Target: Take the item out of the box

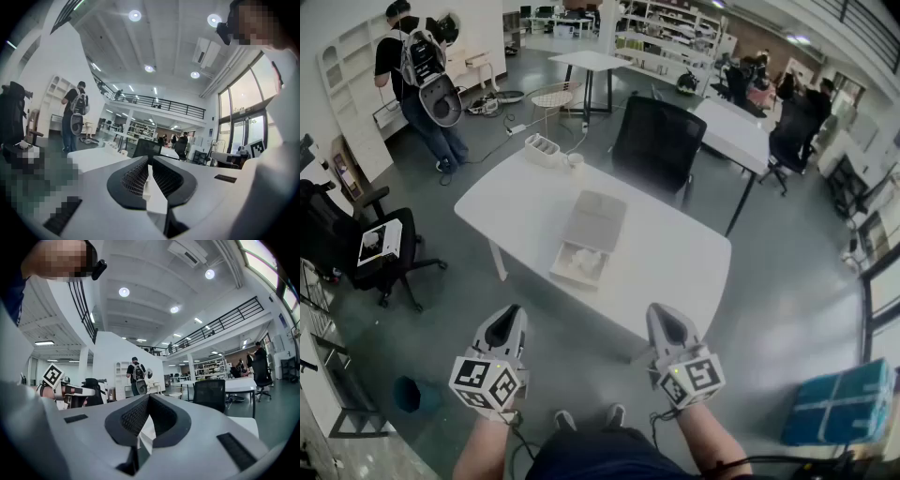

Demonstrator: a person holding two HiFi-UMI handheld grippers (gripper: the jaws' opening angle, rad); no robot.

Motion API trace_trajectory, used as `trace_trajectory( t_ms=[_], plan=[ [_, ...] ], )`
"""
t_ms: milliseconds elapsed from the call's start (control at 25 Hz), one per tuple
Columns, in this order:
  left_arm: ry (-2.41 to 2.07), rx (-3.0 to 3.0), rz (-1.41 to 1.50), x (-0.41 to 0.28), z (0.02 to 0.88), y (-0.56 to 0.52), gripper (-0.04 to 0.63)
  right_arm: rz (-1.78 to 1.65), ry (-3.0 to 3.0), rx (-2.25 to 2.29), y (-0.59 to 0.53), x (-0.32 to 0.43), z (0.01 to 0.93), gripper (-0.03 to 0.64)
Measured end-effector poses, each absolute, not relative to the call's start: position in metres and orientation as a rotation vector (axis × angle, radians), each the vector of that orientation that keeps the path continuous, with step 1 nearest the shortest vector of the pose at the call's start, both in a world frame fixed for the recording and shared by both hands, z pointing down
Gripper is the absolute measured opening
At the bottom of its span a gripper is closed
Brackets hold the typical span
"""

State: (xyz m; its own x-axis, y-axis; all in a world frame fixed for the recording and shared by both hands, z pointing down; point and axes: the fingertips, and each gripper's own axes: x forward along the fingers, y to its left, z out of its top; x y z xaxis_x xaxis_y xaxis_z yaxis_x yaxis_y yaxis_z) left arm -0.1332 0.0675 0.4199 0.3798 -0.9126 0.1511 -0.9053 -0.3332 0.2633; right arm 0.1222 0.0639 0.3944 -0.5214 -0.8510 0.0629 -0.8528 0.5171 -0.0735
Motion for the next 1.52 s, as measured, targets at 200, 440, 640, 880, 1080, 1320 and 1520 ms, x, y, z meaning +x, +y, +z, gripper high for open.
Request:
trace_trajectory(
  t_ms=[200,440,640,880,1080,1320,1520],
  plan=[
    [-1.587,2.373,0.019,-0.085,0.417,0.070,0.052,0.155,-2.739,1.522,0.064,0.161,0.394,0.008],
    [-1.628,2.380,0.053,-0.052,0.409,0.070,0.052,0.177,-2.779,1.502,0.058,0.191,0.394,0.008],
    [-1.674,2.375,0.056,-0.035,0.402,0.070,0.052,0.190,-2.830,1.481,0.052,0.210,0.390,0.008],
    [-1.703,2.347,0.062,-0.017,0.411,0.081,0.052,0.193,-2.850,1.419,0.051,0.224,0.400,0.008],
    [-1.727,2.321,0.093,-0.020,0.420,0.080,0.052,0.210,-2.844,1.402,0.043,0.225,0.405,0.008],
    [-1.721,2.328,0.087,-0.035,0.428,0.046,0.052,0.219,-2.820,1.441,0.012,0.217,0.414,0.008],
    [-1.654,2.369,0.086,-0.054,0.431,0.004,0.052,0.211,-2.771,1.511,-0.017,0.199,0.412,0.008]
  ],
)
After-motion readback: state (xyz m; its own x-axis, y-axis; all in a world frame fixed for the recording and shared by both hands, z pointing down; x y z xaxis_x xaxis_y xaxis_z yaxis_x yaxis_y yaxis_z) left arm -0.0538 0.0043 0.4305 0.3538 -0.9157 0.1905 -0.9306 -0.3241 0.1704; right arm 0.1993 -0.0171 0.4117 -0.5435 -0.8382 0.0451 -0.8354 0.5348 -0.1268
